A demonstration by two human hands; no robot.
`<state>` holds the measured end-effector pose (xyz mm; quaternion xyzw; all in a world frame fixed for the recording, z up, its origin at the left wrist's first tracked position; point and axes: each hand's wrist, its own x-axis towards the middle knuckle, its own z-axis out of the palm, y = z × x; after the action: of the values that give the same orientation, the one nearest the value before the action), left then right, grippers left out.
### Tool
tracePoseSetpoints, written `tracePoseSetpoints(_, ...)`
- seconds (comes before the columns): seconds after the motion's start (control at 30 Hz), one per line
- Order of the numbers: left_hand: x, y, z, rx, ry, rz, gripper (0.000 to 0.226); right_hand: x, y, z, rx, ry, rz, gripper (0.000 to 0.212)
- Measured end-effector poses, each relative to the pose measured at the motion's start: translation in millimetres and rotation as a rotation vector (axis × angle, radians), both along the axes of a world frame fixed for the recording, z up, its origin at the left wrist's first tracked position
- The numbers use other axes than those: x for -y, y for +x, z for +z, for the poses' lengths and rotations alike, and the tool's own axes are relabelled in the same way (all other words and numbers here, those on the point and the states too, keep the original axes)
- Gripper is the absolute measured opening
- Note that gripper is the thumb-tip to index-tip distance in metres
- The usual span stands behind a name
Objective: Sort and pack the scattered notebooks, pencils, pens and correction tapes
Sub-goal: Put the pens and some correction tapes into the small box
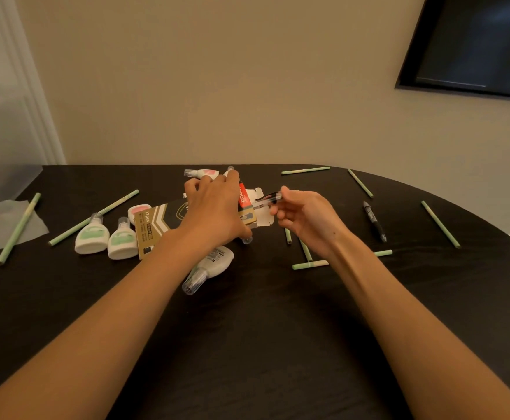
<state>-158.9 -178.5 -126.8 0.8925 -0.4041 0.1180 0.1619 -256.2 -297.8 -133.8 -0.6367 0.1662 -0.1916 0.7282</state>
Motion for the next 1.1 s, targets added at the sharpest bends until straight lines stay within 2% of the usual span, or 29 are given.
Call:
tracePoseSetpoints(0.2, -2, -1, 1, 0.003, -0.006, -0.093, 0.086, -6, 3, 1, -0.097, -0.019, 0.08, 0.02)
tracePoseSetpoints(0.37, -2, -2, 0, 0.005, 0.005, -0.101, 0.086, 2, -2, 2, -0.009, -0.012, 0.043, 0.009)
tracePoseSetpoints(0.53, -1, -4, -1, 0.02, 0.029, -0.099, 0.086, 5, -1, -1, -0.086, -0.199, 0.015, 0.006)
tracePoseSetpoints(0.7, -1, -5, -1, 0.014, 0.026, -0.121, 0.084, 7, 1, -3, -0.11, -0.319, 0.019, 0.014)
tracePoseSetpoints(0.9, -6, -1, 1, -0.029, -0.053, -0.179, 0.084, 4, 2, -4, -0.009, -0.403, 0.024, 0.015)
tracePoseSetpoints(1.0, -6, 0, -1, -0.061, -0.021, -0.192, 0.085, 5, 0, -3, 0.007, -0.525, -0.011, 0.022)
tracePoseSetpoints(1.1, -7, 3, -2, -0.109, -0.017, -0.187, 0.084, 6, -1, -3, 0.062, -0.55, -0.05, 0.026)
